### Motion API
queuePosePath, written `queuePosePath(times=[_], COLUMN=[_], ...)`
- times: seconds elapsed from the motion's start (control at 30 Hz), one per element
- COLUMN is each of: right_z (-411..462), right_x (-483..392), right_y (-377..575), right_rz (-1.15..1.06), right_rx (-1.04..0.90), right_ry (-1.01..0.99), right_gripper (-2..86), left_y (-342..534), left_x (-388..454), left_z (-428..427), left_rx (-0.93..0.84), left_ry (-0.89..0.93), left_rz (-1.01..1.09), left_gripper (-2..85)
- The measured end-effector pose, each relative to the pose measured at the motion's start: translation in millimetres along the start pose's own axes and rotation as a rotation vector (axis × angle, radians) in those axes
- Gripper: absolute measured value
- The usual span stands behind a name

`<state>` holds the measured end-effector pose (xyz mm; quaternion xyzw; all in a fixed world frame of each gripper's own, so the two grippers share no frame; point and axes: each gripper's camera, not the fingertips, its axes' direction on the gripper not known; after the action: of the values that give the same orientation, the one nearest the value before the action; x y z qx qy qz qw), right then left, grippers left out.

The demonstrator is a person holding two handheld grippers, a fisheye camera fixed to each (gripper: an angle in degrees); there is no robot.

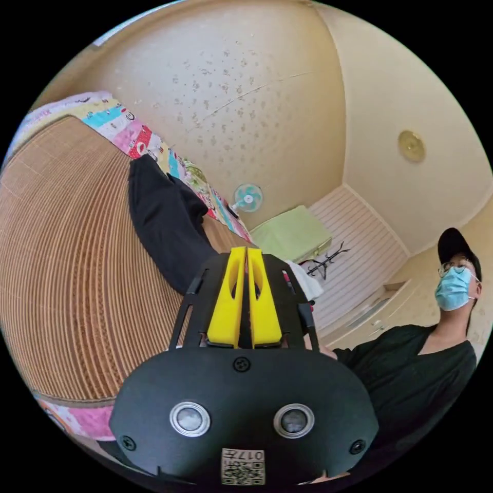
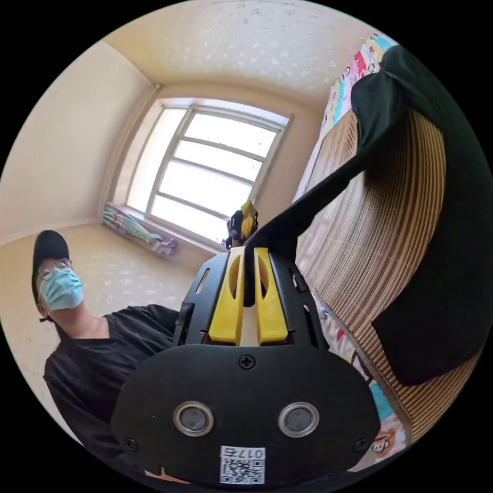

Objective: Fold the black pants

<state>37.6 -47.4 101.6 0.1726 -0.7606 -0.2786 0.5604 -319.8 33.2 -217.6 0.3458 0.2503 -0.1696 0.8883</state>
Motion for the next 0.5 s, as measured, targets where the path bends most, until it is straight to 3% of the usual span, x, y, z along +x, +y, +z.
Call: queuePosePath(times=[0.1,0.17,0.37,0.5], right_z=[-23,-19,-23,-20], right_x=[30,47,7,-4], right_y=[31,48,64,48], right_rz=[0.167,0.247,0.05,0.03], right_rx=[0.026,-0.164,-0.077,-0.027], right_ry=[0.36,0.652,0.938,0.941], right_gripper=[4.1,5.5,9.1,10.6], left_y=[33,57,114,125], left_x=[-11,-20,-4,21], left_z=[32,60,156,196], left_rx=[-0.175,-0.279,-0.452,-0.535], left_ry=[-0.157,-0.162,-0.151,-0.275], left_rz=[-0.07,-0.133,-0.165,-0.062], left_gripper=[5.9,10.7,13.3,4.9])
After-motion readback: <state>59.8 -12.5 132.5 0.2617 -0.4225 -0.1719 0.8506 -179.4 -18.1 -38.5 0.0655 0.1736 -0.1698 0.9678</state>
